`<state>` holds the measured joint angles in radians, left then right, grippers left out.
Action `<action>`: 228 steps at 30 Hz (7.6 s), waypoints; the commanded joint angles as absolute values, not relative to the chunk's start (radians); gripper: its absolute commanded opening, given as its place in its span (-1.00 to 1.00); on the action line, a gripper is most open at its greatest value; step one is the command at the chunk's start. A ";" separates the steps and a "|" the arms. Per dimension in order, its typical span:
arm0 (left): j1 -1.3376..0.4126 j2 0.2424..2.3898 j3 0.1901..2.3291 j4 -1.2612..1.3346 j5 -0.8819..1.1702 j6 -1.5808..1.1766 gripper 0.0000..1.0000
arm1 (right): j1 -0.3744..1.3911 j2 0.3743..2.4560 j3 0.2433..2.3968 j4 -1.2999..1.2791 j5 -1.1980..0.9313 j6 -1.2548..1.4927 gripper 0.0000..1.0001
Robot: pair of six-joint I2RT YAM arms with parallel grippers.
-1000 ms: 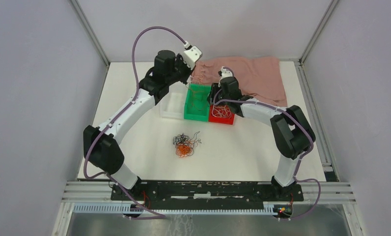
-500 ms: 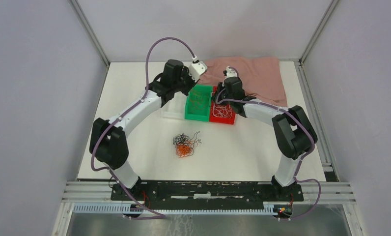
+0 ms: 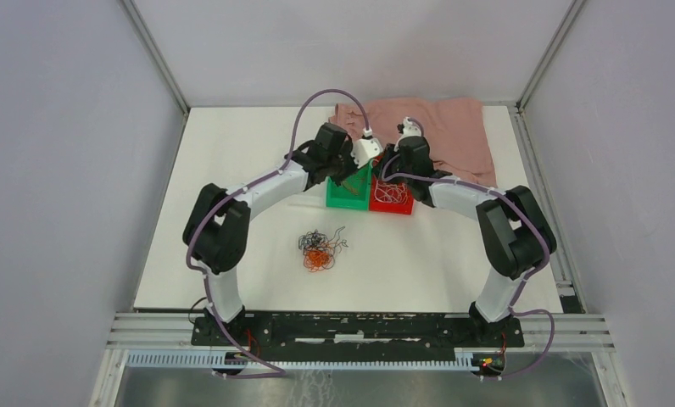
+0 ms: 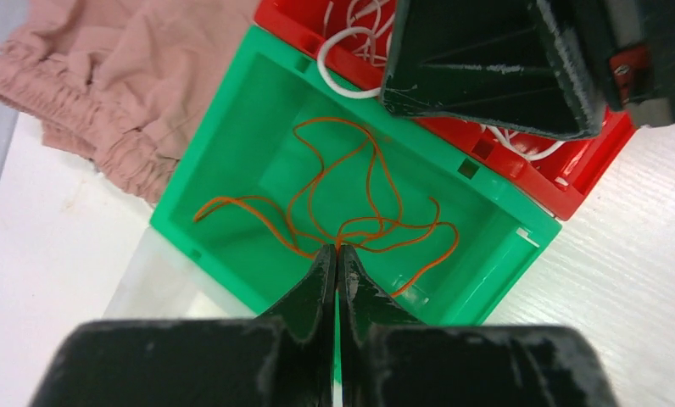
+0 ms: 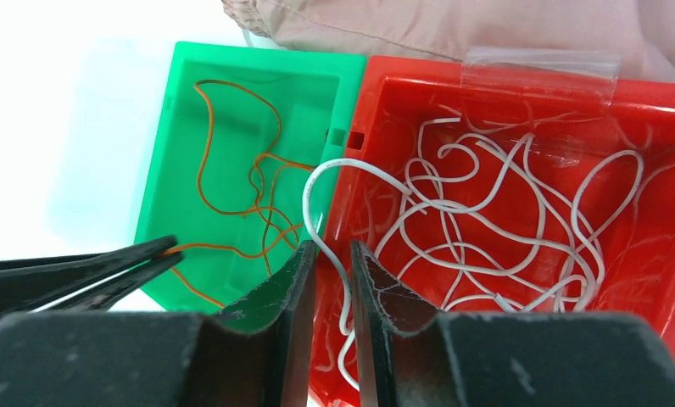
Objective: Untangle the cables
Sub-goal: Adjust the bin at the center of the board, then untie the cable.
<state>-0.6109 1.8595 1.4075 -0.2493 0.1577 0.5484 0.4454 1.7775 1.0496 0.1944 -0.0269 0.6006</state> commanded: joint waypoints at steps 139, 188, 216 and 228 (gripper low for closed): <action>-0.197 1.673 1.158 -0.358 0.239 0.897 0.45 | 0.390 1.813 1.009 0.148 0.041 0.768 -0.58; -0.448 1.568 1.197 -0.900 0.650 0.936 0.06 | 0.782 1.263 0.764 -0.010 -0.072 0.570 0.10; -0.507 1.488 1.189 -0.887 0.556 0.937 -0.94 | 0.782 1.499 0.696 0.418 -0.256 0.779 -0.14; -0.506 1.286 1.244 -1.045 0.550 0.949 -0.94 | 0.782 1.401 0.739 0.317 -0.166 0.664 0.11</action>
